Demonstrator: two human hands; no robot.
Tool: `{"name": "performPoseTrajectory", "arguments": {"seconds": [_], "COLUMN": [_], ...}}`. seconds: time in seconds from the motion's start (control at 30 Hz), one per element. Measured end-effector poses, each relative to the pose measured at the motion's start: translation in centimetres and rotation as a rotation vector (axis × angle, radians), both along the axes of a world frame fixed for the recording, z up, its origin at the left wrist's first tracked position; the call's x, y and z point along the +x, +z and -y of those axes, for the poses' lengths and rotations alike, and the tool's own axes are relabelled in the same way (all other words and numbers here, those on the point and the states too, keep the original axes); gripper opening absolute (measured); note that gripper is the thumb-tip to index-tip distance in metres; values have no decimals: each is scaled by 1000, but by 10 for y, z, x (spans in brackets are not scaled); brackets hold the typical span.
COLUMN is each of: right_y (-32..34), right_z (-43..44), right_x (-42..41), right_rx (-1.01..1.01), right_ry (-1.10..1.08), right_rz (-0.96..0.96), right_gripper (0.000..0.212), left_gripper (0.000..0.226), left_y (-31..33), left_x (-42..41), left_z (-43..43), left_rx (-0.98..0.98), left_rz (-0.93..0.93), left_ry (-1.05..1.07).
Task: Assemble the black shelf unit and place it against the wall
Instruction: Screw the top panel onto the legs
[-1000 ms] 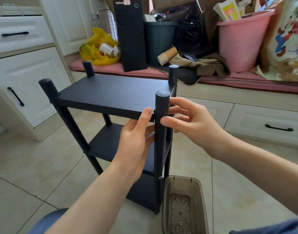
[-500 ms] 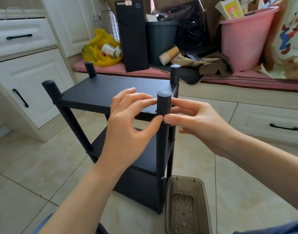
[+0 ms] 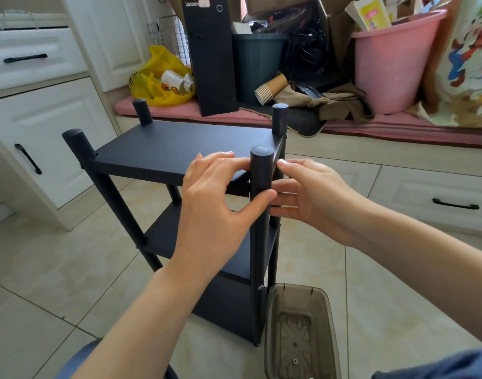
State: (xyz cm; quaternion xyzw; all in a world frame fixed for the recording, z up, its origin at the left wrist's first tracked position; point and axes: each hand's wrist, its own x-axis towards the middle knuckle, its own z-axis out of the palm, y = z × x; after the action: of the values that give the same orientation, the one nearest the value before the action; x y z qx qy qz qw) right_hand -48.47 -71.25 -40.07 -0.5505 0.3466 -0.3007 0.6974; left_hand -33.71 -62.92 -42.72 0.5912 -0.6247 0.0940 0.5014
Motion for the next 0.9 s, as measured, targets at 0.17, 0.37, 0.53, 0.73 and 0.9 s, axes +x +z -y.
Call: {"name": "performPoseTrajectory", "arguments": {"seconds": [0.17,0.37,0.53,0.73,0.9], "right_y": [4,7,10,8,4], "right_z": [3,5,8,9,8], "right_x": [7,9,8,6,-3], "right_rx": [-19,2,2,1,-25], "right_ry": [104,124,164,176,174], "right_rz": [-95,-78,-70,-55,-56], "right_gripper": [49,42,41,44,38], "left_gripper": [48,47,51,56,55], "left_y": [-1,1,2,-2,-2], "left_x": [3,4,7,12,10], "left_z": [1,3,5,2,1], "left_rx": [10,29,28,70,62], "left_rz": [55,120,139,182,179], "left_ry": [13,8,24,57,64]}}
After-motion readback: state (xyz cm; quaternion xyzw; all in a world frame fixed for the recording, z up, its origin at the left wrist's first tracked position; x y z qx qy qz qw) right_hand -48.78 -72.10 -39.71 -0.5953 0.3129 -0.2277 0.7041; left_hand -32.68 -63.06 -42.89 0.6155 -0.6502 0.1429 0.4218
